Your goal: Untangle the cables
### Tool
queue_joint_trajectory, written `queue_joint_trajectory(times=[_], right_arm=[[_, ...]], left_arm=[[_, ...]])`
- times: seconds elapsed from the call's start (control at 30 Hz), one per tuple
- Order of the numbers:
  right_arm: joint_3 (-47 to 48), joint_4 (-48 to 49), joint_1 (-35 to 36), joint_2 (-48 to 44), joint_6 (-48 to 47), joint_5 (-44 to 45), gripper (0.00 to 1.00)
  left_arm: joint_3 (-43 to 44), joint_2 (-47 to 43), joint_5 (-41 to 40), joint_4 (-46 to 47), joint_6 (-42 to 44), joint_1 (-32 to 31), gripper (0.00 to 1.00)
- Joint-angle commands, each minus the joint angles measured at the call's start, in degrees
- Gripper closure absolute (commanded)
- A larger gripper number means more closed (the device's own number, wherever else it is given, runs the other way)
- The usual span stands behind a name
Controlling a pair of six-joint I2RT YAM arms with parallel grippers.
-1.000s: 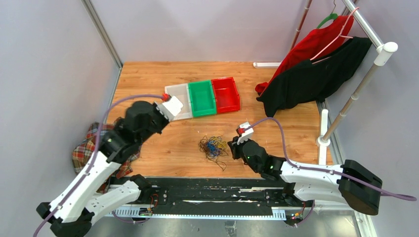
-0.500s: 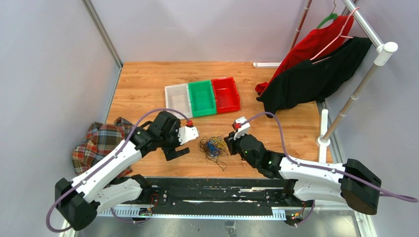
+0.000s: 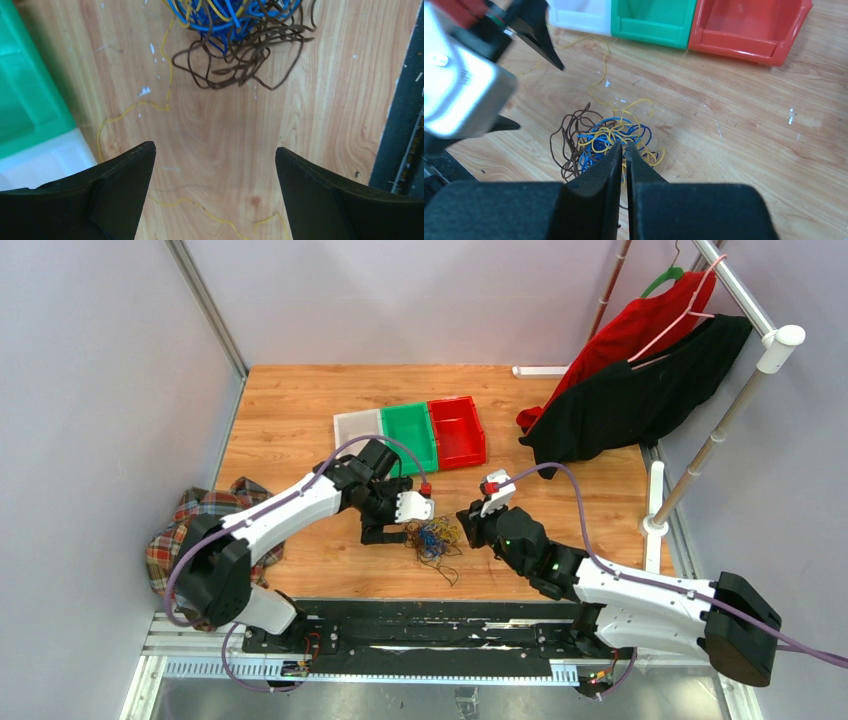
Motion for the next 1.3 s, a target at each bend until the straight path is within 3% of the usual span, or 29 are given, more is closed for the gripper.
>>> queue_joint_trajectory(times=[0.0,0.23,0.47,0.8,1.0,1.27], right_arm=[[-0.4,-1.6,-1.4,-4.0,2.1,-0.1,0.94],[-0.7,-2.5,-2.8,-5.0,4.4,-0.1,0.97],[0.0,-3.4,-3.5,-4.6,5.4,-0.4,1.0],[0.2,-2.8,-4.0,-4.4,5.9,-1.1,1.0],[1.7,-1.0,-4.1,-3.2,4.3,-2.8,0.99],[4.0,-1.4,-4.0,-3.4,2.7,-5.0,0.99]], left_arm=[[4.4,6.6,7.5,4.0,6.7,2.5,0.07],[5.8,12.2,10.3,5.7,14.7,3.8,0.1],[5.6,16.7,13.1,7.9,18.8,3.9,0.27],[3.0,12.7,11.1,9.2,14.1,4.3,0.97],[5.1,5.8,5.0,2.9,10.4,4.3,0.99],[8.0,-3.0,8.1,-4.6,3.8,4.3,0.99]])
